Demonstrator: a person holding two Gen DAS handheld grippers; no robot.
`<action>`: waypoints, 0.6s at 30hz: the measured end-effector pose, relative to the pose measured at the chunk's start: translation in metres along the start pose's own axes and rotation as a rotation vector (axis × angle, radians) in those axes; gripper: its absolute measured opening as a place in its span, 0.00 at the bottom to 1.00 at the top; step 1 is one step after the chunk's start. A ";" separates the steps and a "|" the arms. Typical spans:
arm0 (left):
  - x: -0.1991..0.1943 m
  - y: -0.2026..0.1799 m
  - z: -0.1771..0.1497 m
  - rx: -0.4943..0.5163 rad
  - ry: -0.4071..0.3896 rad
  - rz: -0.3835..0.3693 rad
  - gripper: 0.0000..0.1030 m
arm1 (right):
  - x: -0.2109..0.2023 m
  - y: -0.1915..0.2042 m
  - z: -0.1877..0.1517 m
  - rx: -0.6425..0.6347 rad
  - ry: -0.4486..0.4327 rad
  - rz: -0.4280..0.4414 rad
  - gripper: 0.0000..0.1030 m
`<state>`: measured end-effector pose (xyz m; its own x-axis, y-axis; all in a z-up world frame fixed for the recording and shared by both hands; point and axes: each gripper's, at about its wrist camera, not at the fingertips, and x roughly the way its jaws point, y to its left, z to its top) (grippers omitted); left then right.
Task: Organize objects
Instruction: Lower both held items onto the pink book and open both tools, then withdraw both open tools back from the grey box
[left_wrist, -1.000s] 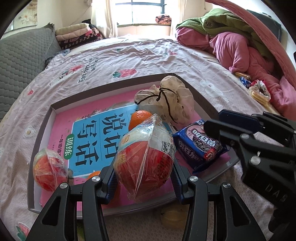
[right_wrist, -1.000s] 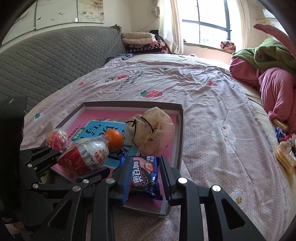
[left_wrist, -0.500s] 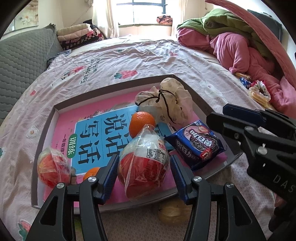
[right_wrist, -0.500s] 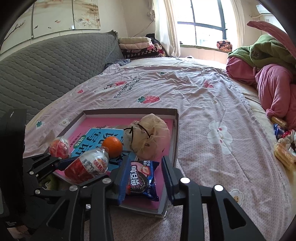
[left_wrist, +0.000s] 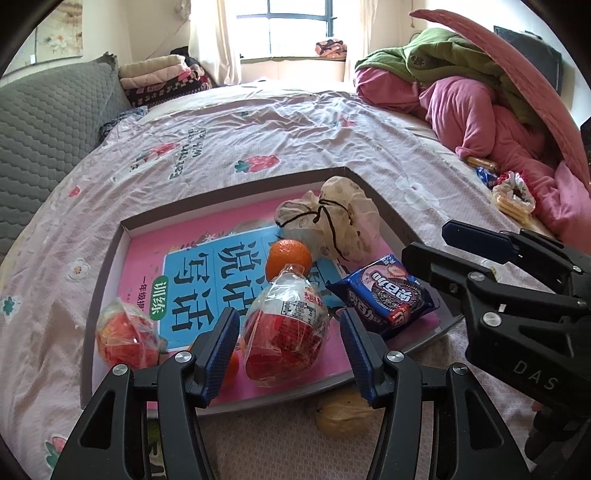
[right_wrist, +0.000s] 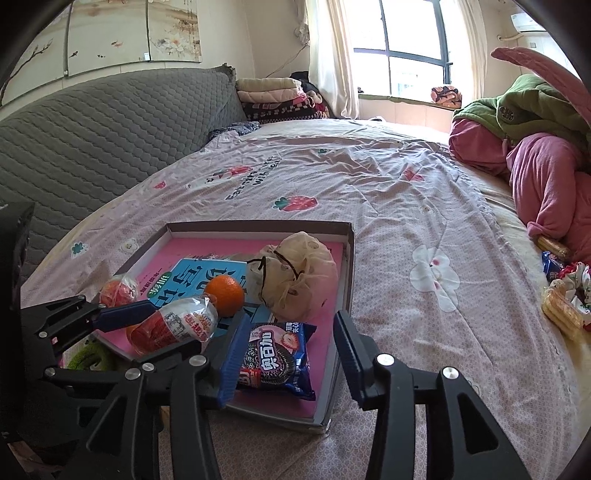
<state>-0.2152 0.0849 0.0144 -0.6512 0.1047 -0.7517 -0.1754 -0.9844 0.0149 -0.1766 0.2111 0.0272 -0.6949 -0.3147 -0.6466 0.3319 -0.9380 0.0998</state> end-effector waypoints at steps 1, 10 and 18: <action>-0.002 0.000 0.000 0.000 -0.002 0.001 0.57 | 0.000 0.001 0.000 -0.002 -0.002 -0.001 0.46; -0.018 0.008 0.000 -0.015 -0.028 0.020 0.63 | -0.010 0.004 0.002 -0.017 -0.033 -0.008 0.51; -0.046 0.028 -0.005 -0.054 -0.070 0.041 0.63 | -0.033 0.013 0.003 -0.030 -0.107 0.002 0.56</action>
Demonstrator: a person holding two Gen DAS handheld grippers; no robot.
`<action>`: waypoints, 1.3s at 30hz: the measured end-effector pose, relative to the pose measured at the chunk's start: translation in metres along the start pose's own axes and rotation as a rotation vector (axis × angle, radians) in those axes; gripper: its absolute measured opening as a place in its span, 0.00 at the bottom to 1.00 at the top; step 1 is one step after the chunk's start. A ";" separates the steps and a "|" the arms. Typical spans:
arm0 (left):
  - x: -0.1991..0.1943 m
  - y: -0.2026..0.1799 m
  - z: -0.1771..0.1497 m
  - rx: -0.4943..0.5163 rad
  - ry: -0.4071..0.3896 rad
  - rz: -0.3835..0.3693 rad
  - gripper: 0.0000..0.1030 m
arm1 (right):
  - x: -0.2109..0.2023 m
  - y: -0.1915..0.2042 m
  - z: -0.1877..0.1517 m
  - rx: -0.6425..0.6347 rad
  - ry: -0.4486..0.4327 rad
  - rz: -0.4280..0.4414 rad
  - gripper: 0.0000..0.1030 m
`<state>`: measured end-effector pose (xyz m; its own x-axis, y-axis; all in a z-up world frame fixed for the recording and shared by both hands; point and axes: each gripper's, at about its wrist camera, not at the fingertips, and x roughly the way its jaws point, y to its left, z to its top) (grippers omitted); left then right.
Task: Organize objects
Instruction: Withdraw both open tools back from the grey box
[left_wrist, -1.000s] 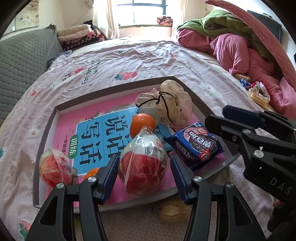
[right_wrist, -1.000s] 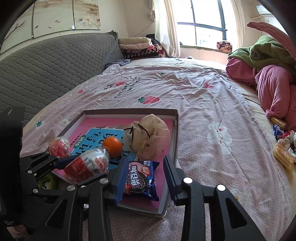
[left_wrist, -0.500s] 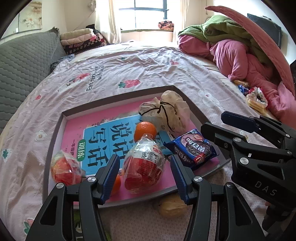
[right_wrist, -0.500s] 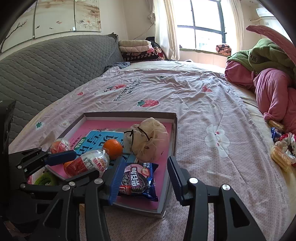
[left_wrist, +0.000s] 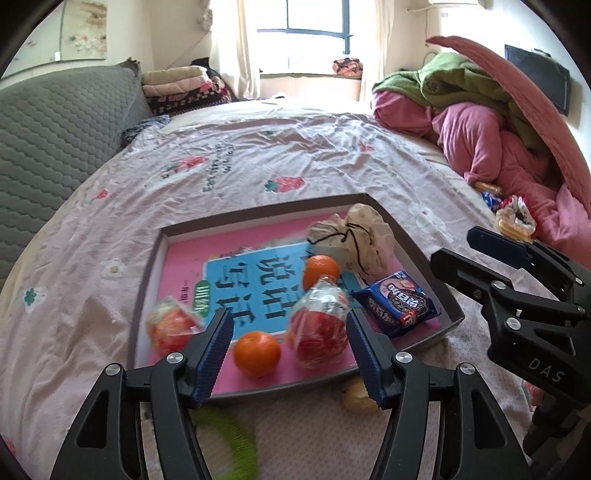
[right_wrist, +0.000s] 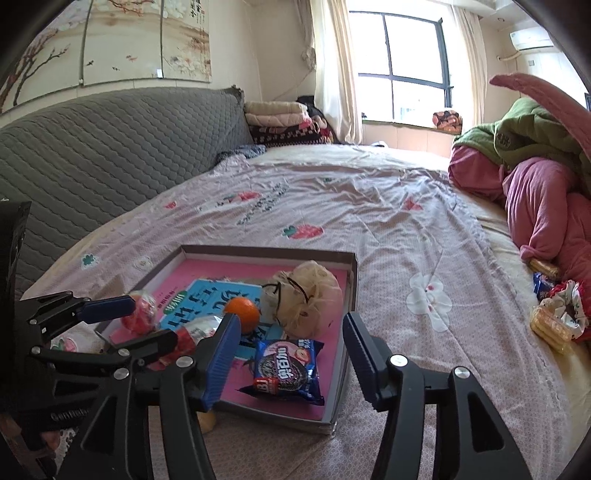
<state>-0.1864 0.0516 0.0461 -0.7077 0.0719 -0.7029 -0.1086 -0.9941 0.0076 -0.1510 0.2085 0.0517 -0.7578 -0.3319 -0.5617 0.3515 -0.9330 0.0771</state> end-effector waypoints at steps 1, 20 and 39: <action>-0.006 0.004 -0.002 -0.006 -0.008 0.002 0.63 | -0.004 0.003 0.000 -0.008 -0.011 0.000 0.56; -0.054 0.075 -0.049 -0.121 -0.035 0.061 0.64 | -0.036 0.038 -0.016 -0.067 -0.105 0.004 0.57; -0.043 0.070 -0.084 -0.097 0.040 0.031 0.64 | -0.030 0.061 -0.049 -0.076 -0.034 -0.007 0.57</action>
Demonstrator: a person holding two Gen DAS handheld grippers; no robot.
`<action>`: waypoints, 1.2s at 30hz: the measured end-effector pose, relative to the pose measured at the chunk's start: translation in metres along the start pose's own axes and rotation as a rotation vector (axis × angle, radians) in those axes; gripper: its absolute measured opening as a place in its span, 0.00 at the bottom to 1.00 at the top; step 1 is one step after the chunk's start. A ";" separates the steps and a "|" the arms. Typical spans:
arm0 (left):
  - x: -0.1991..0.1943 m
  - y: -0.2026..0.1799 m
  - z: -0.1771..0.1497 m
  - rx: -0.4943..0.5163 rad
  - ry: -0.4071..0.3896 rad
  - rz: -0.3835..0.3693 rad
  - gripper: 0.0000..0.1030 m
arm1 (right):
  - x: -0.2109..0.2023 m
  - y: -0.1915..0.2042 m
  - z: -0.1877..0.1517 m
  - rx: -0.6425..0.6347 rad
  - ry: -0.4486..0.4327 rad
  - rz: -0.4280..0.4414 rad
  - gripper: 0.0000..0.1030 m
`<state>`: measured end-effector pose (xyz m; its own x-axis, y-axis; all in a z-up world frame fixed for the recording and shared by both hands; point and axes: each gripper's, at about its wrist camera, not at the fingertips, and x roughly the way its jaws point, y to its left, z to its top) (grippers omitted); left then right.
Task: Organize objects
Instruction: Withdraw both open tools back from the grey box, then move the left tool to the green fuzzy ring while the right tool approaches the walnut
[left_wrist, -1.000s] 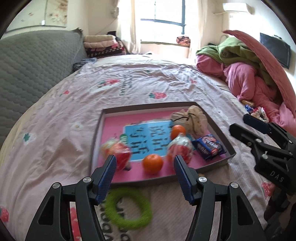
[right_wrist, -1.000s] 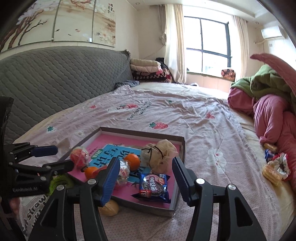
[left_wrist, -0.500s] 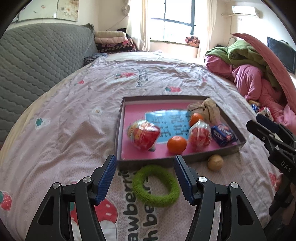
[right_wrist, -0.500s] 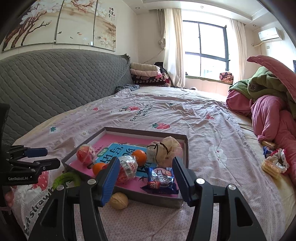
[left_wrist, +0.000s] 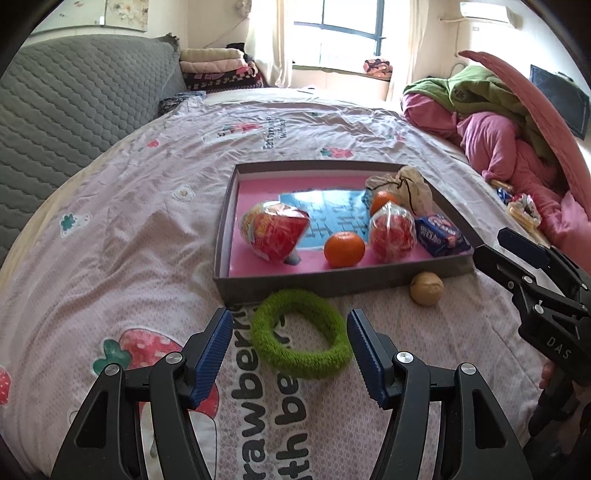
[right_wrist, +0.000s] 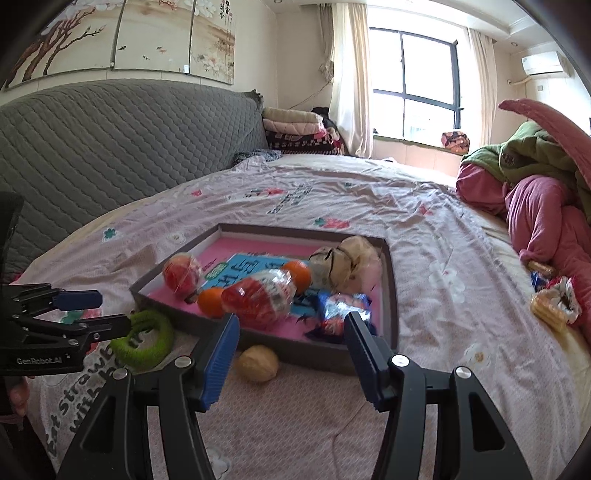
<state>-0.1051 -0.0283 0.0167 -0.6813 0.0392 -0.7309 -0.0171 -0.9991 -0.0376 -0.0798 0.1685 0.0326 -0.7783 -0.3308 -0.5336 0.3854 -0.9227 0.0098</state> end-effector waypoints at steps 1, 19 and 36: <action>0.001 -0.001 -0.001 0.002 0.006 0.001 0.64 | -0.001 0.002 -0.002 -0.004 0.004 0.002 0.57; 0.009 -0.012 -0.027 0.029 0.067 -0.031 0.64 | 0.008 0.017 -0.016 -0.042 0.068 0.018 0.57; 0.028 -0.006 -0.025 -0.006 0.071 -0.014 0.64 | 0.028 0.020 -0.025 -0.048 0.137 0.024 0.57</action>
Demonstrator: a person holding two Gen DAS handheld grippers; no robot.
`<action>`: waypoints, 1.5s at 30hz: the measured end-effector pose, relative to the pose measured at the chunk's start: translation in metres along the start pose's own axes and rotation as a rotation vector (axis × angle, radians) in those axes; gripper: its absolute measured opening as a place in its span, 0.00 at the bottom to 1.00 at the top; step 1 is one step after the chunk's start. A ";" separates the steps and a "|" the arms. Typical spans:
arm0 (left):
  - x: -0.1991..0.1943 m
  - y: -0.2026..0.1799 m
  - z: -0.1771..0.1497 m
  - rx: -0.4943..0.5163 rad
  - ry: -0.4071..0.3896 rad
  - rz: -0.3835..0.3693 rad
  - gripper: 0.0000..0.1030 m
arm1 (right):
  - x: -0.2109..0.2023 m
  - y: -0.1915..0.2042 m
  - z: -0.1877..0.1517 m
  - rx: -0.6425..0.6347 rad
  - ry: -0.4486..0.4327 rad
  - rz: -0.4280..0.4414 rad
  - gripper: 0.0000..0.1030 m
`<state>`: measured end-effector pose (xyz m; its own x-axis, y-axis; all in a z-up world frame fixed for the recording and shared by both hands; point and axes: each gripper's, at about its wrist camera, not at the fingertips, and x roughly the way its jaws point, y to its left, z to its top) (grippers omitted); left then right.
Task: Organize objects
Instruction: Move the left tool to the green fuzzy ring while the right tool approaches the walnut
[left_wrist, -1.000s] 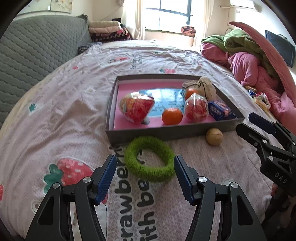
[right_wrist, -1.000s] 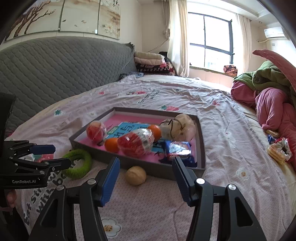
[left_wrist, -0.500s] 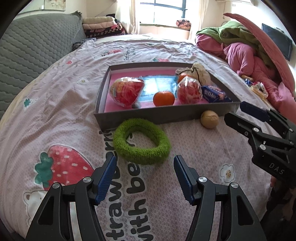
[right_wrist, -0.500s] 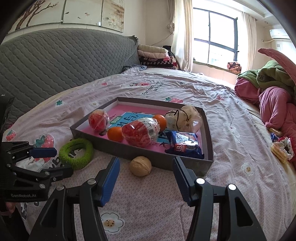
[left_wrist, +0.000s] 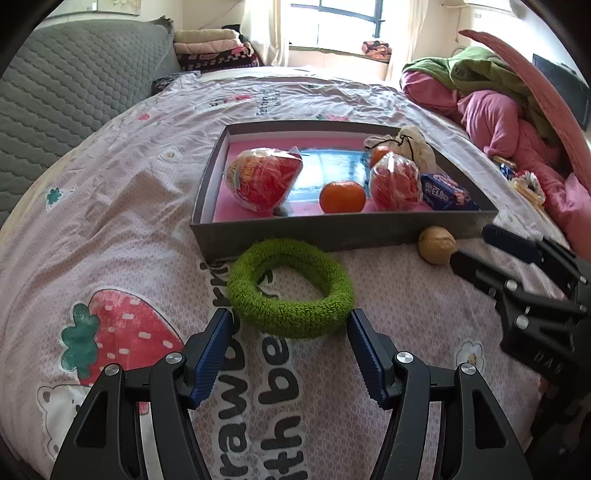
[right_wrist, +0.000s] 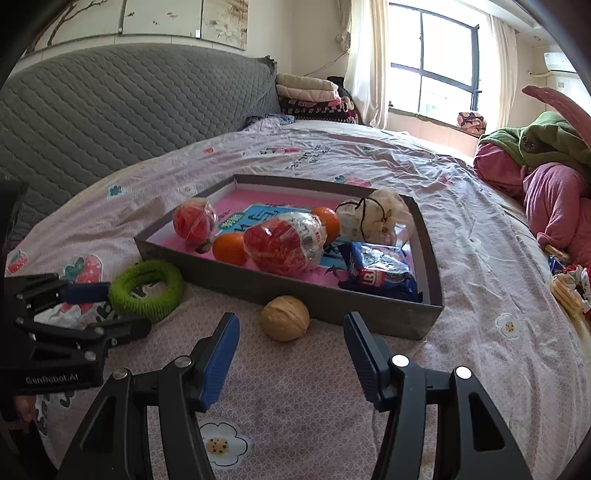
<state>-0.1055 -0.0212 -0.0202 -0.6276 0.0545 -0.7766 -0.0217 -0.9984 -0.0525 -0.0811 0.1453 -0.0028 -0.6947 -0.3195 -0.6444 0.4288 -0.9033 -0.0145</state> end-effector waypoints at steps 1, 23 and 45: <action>0.001 0.001 0.001 -0.002 0.000 -0.004 0.64 | 0.002 0.002 -0.001 -0.005 0.009 -0.001 0.57; 0.037 0.031 0.026 -0.099 0.006 -0.061 0.67 | 0.025 -0.001 0.000 0.037 0.088 0.034 0.57; 0.039 0.037 0.026 -0.168 -0.021 -0.193 0.17 | 0.040 -0.008 0.004 0.093 0.125 0.057 0.34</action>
<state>-0.1510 -0.0569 -0.0359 -0.6408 0.2420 -0.7286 -0.0142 -0.9526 -0.3040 -0.1144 0.1390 -0.0253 -0.5907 -0.3381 -0.7326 0.4062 -0.9091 0.0920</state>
